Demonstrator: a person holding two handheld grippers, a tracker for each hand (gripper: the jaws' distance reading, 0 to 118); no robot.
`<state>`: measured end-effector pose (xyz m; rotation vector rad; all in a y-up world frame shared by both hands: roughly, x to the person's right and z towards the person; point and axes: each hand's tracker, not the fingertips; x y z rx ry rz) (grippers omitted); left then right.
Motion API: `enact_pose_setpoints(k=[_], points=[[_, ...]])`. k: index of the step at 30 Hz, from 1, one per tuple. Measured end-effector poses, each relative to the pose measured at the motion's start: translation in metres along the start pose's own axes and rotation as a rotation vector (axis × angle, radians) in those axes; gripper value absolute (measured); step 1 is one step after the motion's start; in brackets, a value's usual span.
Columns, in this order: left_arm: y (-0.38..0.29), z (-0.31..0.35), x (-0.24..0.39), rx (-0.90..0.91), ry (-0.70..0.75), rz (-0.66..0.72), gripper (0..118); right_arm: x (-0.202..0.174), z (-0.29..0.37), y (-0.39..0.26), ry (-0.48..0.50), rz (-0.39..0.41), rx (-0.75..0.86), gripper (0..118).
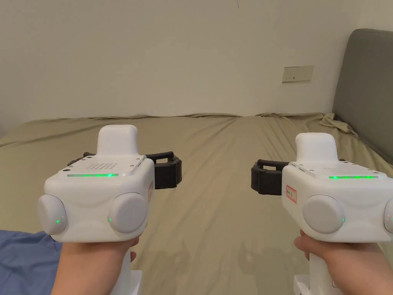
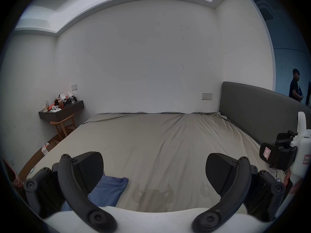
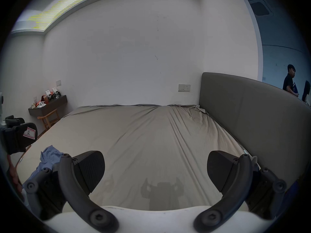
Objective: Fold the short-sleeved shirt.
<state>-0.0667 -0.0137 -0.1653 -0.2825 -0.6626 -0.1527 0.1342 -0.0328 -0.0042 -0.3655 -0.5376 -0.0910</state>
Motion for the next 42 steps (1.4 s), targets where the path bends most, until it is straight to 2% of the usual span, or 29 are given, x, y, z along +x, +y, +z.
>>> enact_pose_setpoints(k=[23, 32, 42], points=[[0.0017, 0.003, 0.0014, -0.006, -0.012, 0.006, 118, -0.0017, -0.0009, 0.0037, -0.021, 0.035, 0.0, 118], [0.0049, 0.0048, -0.0008, -0.005, -0.005, -0.005, 118, -0.0036, 0.0015, 0.003, -0.009, 0.03, 0.013, 118], [0.0054, 0.0073, 0.002, -0.001, -0.009, -0.02, 118, 0.0, 0.0033, 0.0063, -0.029, -0.017, 0.027, 118]])
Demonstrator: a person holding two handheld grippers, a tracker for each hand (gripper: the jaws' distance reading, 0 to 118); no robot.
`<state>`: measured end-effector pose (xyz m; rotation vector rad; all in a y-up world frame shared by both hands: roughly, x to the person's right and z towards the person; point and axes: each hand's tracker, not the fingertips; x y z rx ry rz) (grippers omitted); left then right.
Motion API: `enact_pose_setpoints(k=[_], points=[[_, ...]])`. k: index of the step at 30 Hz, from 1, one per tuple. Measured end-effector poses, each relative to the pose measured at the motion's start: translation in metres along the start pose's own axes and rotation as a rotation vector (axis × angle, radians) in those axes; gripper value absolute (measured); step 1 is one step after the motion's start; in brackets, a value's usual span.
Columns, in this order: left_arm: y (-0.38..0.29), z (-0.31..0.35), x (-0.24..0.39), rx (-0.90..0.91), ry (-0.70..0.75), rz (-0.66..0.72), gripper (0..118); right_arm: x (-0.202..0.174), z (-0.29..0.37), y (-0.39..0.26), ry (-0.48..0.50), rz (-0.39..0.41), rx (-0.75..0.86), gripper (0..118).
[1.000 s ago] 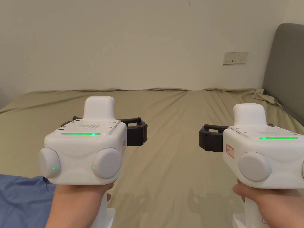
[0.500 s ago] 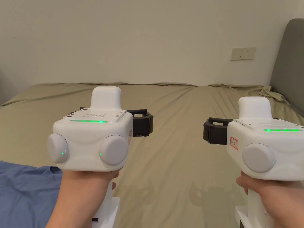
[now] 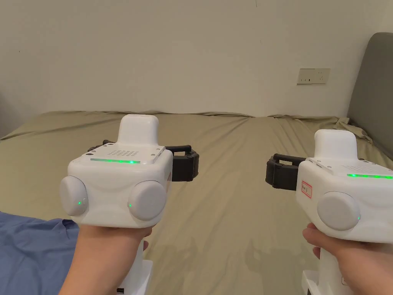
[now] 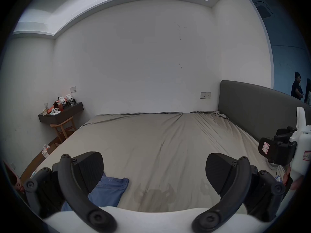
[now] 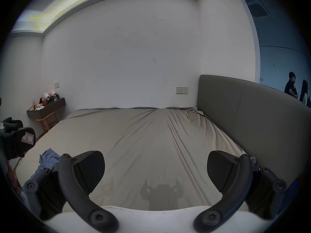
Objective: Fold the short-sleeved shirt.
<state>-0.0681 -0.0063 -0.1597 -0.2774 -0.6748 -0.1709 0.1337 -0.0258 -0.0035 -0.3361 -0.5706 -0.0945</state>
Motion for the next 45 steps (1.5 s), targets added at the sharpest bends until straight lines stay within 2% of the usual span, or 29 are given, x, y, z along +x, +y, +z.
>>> enact_pose_setpoints(k=[32, 41, 42, 43, 45], points=[[0.001, 0.002, -0.002, 0.004, -0.015, 0.028, 118, -0.005, 0.003, 0.003, 0.01, 0.017, 0.018, 118], [0.003, 0.004, 0.004, -0.003, -0.025, -0.016, 118, -0.007, 0.005, 0.004, 0.008, 0.033, 0.011, 118], [0.004, 0.006, 0.004, 0.001, -0.026, -0.017, 111, -0.007, 0.006, 0.006, 0.009, 0.035, 0.007, 110], [0.002, 0.01, 0.004, 0.028, -0.036, -0.016, 91, -0.006, 0.007, 0.007, 0.014, 0.032, 0.003, 104], [0.004, 0.013, 0.009, 0.064, 0.005, -0.079, 52, -0.006, 0.011, 0.007, 0.015, 0.023, 0.011, 76]])
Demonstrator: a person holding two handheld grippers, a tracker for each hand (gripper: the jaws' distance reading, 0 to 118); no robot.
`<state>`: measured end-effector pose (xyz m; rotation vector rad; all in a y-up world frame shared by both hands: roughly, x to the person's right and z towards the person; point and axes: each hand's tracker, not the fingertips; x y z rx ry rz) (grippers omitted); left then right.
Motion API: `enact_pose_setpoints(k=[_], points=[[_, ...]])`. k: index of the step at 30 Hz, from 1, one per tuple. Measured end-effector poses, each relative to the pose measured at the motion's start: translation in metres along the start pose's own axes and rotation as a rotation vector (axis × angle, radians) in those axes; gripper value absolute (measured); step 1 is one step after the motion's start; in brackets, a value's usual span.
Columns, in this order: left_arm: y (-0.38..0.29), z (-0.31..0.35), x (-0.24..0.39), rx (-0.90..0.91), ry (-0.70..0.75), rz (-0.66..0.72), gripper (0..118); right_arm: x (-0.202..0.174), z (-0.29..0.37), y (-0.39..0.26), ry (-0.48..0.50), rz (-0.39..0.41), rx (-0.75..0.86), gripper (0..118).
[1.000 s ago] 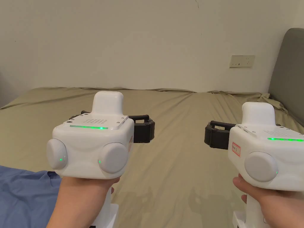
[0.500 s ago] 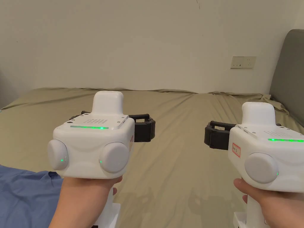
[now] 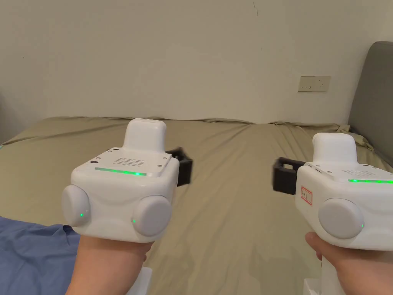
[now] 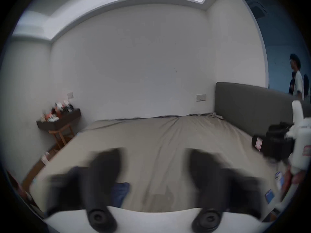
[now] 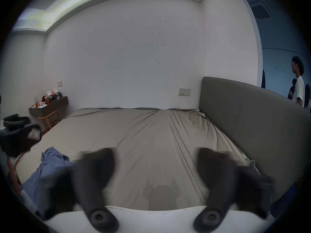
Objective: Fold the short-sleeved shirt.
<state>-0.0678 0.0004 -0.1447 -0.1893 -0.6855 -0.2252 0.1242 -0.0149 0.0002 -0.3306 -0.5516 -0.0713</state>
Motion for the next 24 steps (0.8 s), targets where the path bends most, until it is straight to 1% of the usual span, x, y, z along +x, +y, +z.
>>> enact_pose_setpoints(k=[1, 2, 3, 4, 5, 6, 8, 10, 12, 14, 15, 17, 19, 21, 23, 24], points=[[0.0, -0.006, 0.003, -0.021, 0.05, -0.059, 0, -0.001, 0.001, 0.0, -0.008, 0.007, 0.022, 15], [0.001, -0.007, 0.0, -0.029, 0.091, -0.061, 0, 0.001, 0.0, -0.002, -0.051, 0.009, 0.008, 2], [-0.003, -0.006, -0.003, -0.045, 0.028, -0.031, 0, 0.003, -0.001, -0.003, -0.029, -0.011, 0.012, 2], [-0.007, -0.005, -0.008, -0.061, -0.056, 0.047, 0, 0.007, 0.0, -0.003, 0.004, -0.016, 0.012, 2], [-0.009, -0.003, -0.013, -0.064, -0.099, 0.112, 0, 0.009, 0.001, -0.005, 0.004, -0.016, 0.009, 2], [-0.01, -0.003, -0.015, -0.071, -0.107, 0.14, 0, 0.009, 0.001, -0.006, -0.002, -0.012, 0.009, 2], [-0.012, -0.005, -0.013, -0.062, -0.077, 0.108, 0, 0.01, 0.001, -0.008, -0.021, 0.016, 0.016, 2], [-0.012, -0.007, -0.014, -0.044, -0.016, 0.058, 0, 0.012, 0.001, -0.008, -0.035, 0.015, 0.015, 2], [-0.011, -0.005, -0.022, -0.045, -0.008, 0.076, 0, 0.011, -0.004, -0.007, -0.04, 0.016, 0.003, 2], [-0.013, 0.003, -0.047, -0.043, 0.02, 0.137, 0, -0.003, -0.013, -0.004, -0.019, 0.021, -0.007, 2], [-0.014, 0.01, -0.059, -0.041, 0.046, 0.166, 0, -0.018, -0.017, -0.002, 0.032, 0.03, -0.011, 2], [-0.019, 0.024, -0.09, -0.05, 0.147, 0.155, 0, -0.056, -0.024, 0.002, 0.137, 0.048, -0.013, 2], [-0.023, 0.041, -0.123, -0.061, 0.264, 0.144, 0, -0.106, -0.025, 0.007, 0.288, 0.074, -0.002, 2], [-0.03, 0.06, -0.158, -0.077, 0.374, 0.152, 0, -0.157, -0.018, 0.008, 0.465, 0.102, -0.001, 2], [-0.034, 0.07, -0.182, -0.102, 0.433, 0.151, 0, -0.194, -0.018, 0.009, 0.613, 0.086, -0.011, 2], [-0.037, 0.072, -0.192, -0.12, 0.458, 0.146, 0, -0.206, -0.015, 0.008, 0.67, 0.072, -0.022, 2]])
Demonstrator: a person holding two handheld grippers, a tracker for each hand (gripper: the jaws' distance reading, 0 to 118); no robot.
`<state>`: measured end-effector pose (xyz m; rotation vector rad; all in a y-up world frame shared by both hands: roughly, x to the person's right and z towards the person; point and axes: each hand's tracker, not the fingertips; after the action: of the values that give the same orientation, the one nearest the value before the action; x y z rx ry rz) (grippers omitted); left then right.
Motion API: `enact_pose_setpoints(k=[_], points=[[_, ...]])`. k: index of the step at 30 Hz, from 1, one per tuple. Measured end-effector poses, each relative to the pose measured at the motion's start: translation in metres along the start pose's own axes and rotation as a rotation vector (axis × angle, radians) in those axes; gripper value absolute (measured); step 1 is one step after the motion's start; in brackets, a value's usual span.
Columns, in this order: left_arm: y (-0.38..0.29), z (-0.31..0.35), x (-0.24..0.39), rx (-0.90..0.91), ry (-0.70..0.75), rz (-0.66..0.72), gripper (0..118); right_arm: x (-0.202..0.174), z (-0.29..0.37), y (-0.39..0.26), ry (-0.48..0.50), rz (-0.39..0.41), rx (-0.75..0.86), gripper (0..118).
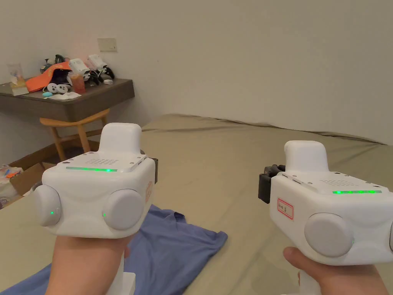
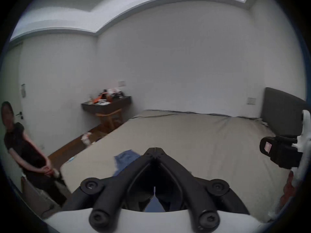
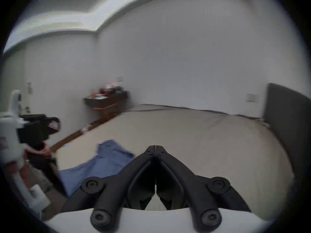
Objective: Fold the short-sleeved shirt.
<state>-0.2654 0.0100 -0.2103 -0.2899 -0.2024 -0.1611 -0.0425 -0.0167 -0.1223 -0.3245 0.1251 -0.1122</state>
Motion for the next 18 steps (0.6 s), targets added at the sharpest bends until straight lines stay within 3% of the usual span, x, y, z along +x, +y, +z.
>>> enact_pose_setpoints(k=[4, 9, 18], points=[[-0.007, -0.028, -0.01, -0.035, 0.004, -0.017, 0, -0.01, -0.019, -0.002, 0.008, 0.005, -0.008, 2], [-0.03, -0.085, 0.004, -0.133, -0.098, 0.022, 0, 0.012, -0.043, -0.006, -0.032, 0.032, -0.084, 2], [-0.13, -0.201, 0.055, -0.45, -0.212, -0.028, 0, 0.021, -0.062, -0.015, -0.032, 0.082, -0.167, 2]])
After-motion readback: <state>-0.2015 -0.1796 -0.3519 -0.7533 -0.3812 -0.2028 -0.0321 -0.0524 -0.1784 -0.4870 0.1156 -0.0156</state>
